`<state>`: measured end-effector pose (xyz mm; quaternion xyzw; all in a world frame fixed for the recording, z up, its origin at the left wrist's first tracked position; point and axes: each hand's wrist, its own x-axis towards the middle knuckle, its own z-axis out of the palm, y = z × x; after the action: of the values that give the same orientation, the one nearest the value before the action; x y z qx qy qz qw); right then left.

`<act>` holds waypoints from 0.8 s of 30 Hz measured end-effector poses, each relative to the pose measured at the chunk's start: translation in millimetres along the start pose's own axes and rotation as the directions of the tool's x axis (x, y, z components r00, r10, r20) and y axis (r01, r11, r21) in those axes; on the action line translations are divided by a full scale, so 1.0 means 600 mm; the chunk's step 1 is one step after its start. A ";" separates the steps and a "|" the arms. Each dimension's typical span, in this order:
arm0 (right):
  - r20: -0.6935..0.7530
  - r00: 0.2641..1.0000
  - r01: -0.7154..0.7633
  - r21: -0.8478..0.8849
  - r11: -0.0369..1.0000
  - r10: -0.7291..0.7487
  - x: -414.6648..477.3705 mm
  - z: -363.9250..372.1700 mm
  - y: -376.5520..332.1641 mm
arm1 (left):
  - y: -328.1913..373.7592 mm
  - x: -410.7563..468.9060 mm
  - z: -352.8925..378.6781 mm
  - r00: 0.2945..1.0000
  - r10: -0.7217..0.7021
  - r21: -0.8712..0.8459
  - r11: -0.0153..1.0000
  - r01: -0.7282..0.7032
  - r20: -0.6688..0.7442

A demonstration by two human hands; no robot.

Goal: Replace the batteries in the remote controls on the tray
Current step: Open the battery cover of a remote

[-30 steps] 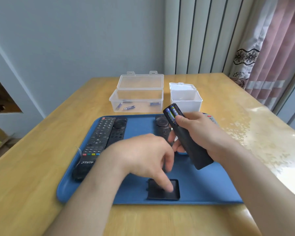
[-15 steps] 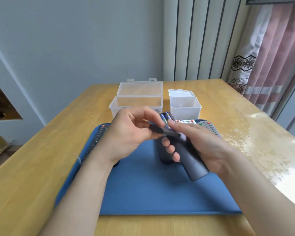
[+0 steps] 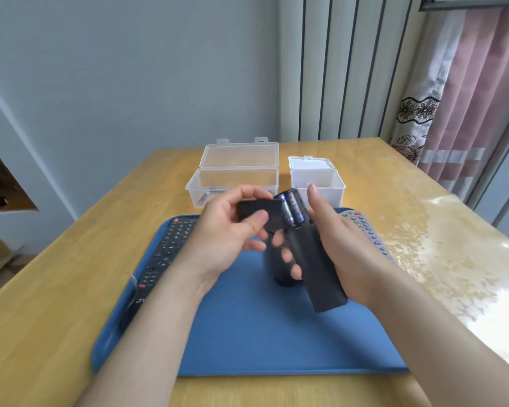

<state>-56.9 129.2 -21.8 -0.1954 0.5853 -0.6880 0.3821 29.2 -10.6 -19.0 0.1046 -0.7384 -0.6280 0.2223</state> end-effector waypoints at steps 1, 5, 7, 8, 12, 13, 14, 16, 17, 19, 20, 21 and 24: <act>0.075 0.996 -0.040 -0.005 0.999 0.040 0.000 -0.003 0.000 | 0.001 0.002 -0.008 0.999 0.035 -0.009 0.999 -0.035 0.008; 0.248 0.963 -0.082 -0.112 0.990 0.108 0.000 -0.011 0.008 | 0.000 -0.001 -0.024 0.988 0.038 -0.044 0.999 -0.032 0.150; 0.280 0.951 -0.088 -0.149 0.985 0.128 0.000 -0.012 0.007 | 0.001 -0.004 -0.026 0.982 0.005 0.045 0.999 -0.014 0.191; 0.289 0.947 -0.095 -0.167 0.981 0.141 -0.001 -0.012 0.006 | 0.003 -0.006 -0.025 0.979 -0.013 0.101 0.995 -0.008 0.205; 0.325 0.932 -0.075 -0.259 0.963 0.160 -0.009 -0.008 0.001 | 0.005 -0.007 -0.016 0.978 -0.006 0.222 0.974 -0.041 0.207; 0.333 0.930 -0.060 -0.284 0.957 0.157 -0.012 -0.007 -0.002 | 0.005 -0.006 -0.014 0.979 0.001 0.231 0.972 -0.049 0.202; 0.335 0.930 -0.046 -0.306 0.951 0.153 -0.015 -0.006 -0.004 | 0.002 -0.005 -0.014 0.981 0.008 0.237 0.970 -0.055 0.194; 0.337 0.930 -0.026 -0.333 0.943 0.145 -0.019 -0.004 -0.007 | -0.002 -0.001 -0.017 0.986 0.004 0.230 0.972 -0.043 0.168; 0.339 0.930 -0.018 -0.341 0.940 0.141 -0.021 -0.004 -0.008 | -0.003 0.000 -0.019 0.989 -0.006 0.224 0.974 -0.029 0.151; 0.336 0.933 0.001 -0.358 0.934 0.128 -0.023 -0.003 -0.010 | -0.004 0.002 -0.021 0.994 -0.021 0.225 0.974 -0.004 0.112; 0.333 0.935 0.014 -0.367 0.930 0.118 -0.023 -0.002 -0.010 | -0.005 0.003 -0.020 0.995 -0.024 0.229 0.973 0.002 0.094; 0.332 0.937 0.022 -0.370 0.929 0.110 -0.024 -0.001 -0.011 | -0.005 0.004 -0.020 0.997 -0.024 0.225 0.974 0.006 0.077; 0.327 0.940 0.020 -0.325 0.945 0.092 -0.024 0.004 -0.008 | -0.004 0.005 -0.019 1.000 -0.019 0.178 0.984 0.014 0.025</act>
<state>-47.8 138.6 -14.3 -0.3597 0.6194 -0.5315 0.4521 31.5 -22.2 -19.6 0.1216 -0.7936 -0.5627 0.1971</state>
